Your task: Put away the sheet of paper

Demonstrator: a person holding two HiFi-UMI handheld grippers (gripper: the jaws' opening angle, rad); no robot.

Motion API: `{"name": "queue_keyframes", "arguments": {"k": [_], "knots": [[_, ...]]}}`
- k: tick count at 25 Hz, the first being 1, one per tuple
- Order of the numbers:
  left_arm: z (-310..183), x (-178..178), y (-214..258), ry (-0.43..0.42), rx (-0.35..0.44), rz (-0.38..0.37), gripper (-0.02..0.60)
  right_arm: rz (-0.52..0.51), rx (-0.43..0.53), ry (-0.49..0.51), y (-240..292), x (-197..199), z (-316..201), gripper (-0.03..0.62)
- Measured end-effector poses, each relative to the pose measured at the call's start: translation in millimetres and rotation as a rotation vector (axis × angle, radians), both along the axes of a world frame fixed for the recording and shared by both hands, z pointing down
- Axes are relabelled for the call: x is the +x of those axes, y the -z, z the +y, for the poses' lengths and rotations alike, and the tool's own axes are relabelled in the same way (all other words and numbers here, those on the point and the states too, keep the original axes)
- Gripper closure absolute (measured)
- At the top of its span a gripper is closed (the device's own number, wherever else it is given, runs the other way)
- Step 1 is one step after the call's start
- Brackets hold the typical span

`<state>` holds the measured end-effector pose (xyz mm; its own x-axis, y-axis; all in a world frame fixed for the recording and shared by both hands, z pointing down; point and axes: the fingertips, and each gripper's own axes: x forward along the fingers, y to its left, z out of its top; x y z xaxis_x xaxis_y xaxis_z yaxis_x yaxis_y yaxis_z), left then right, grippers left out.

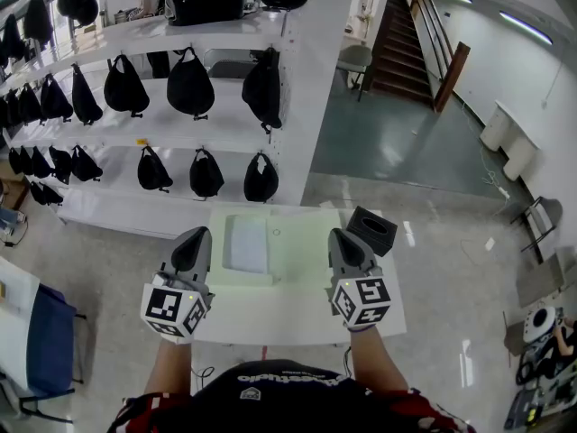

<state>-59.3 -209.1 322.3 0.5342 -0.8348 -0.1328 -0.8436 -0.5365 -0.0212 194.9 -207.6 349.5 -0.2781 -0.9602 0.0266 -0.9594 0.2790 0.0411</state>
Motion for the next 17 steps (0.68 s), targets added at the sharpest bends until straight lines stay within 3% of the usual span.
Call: {"name": "queue_keyframes", "arguments": {"k": [17], "knots": [[-0.1, -0.5, 2.6, 0.002, 0.003, 0.005, 0.578, 0.005, 0.005, 0.007, 3.4, -2.2, 0.1, 0.592]]}}
